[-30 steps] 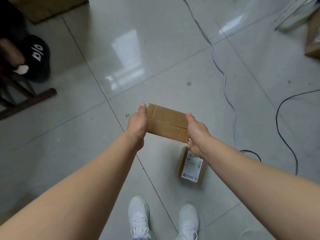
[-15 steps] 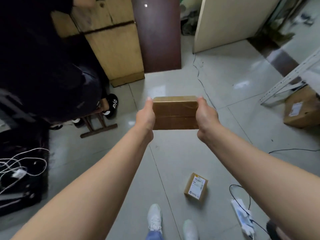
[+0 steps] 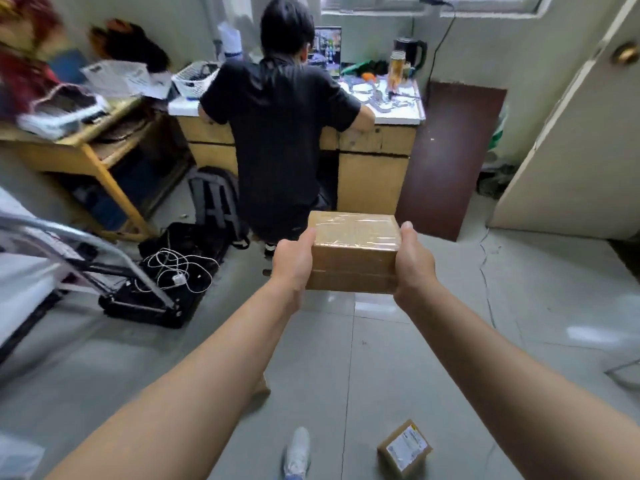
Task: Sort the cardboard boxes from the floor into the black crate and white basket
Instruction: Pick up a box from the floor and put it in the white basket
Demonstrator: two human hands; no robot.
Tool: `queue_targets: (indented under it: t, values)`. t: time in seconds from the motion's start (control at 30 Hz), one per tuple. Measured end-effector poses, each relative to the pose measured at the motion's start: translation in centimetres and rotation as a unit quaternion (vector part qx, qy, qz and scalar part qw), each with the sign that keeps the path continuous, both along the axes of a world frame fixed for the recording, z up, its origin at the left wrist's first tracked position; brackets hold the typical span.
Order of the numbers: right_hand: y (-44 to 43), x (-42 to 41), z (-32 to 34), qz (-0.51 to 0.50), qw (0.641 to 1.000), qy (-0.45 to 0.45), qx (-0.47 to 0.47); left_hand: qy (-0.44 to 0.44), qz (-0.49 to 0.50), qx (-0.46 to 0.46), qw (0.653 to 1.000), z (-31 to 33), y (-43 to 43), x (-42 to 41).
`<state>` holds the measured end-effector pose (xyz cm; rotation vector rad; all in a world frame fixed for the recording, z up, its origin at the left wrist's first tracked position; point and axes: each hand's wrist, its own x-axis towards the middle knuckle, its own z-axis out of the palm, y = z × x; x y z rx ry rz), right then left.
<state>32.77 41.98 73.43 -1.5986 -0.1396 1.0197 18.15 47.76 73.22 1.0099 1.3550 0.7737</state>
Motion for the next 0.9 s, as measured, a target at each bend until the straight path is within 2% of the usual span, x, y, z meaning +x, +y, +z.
queue_targets:
  t: [0.2,0.4,0.67,0.9]
  values:
    - [1.1,-9.4,3.0,0.139,0.990,-0.010,0.021,-0.014,0.140,0.048,0.989,3.2,-3.0,-10.5]
    - [2.8,-21.5,4.5,0.240,0.965,-0.086,0.054,-0.034,0.256,0.056,0.964,5.0,-5.1,-22.2]
    - [4.0,-44.2,4.6,0.384,0.916,-0.079,0.085,-0.001,0.427,0.085,0.900,5.4,-9.2,-43.4]
    - [1.6,-61.8,2.8,0.489,0.866,-0.051,0.089,0.003,0.521,0.042,0.852,3.0,-14.8,-59.2]
